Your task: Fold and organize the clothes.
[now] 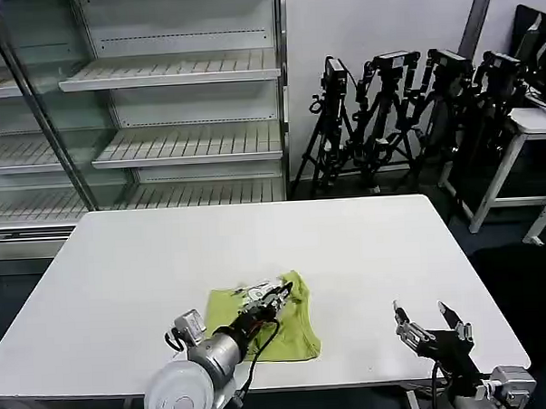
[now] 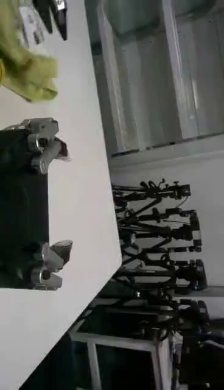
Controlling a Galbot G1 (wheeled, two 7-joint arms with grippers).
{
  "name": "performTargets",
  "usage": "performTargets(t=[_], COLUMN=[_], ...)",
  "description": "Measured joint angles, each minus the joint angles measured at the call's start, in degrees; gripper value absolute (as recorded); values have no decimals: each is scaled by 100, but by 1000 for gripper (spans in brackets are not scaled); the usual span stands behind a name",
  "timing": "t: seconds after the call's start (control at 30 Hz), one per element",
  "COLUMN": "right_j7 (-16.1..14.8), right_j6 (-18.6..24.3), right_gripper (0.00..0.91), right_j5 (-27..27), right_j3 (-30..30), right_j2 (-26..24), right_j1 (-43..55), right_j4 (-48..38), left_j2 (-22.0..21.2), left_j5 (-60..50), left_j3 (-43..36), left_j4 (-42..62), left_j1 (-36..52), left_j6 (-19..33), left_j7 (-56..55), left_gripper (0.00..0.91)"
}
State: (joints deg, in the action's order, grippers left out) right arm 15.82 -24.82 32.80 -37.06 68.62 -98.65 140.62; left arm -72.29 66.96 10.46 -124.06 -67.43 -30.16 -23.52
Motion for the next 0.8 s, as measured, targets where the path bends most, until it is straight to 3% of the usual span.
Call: performTargets(t=[0.5,0.8], right_j7=[-50,-59], right_j6=[36,57], right_gripper=[907,907], right_j5=[-203,-244], right_j3=[333,351], right_j2=[108,121], right_j1=[179,141], right_j4=[-162,-177], left_j2=[844,989], left_j5=[-211,-330], left_j3=[1191,1457], left_j4=[-509,-195], left_j1=[-683,-1034], left_j6=[-184,-244], left_j7=[85,312], left_gripper=[907,907])
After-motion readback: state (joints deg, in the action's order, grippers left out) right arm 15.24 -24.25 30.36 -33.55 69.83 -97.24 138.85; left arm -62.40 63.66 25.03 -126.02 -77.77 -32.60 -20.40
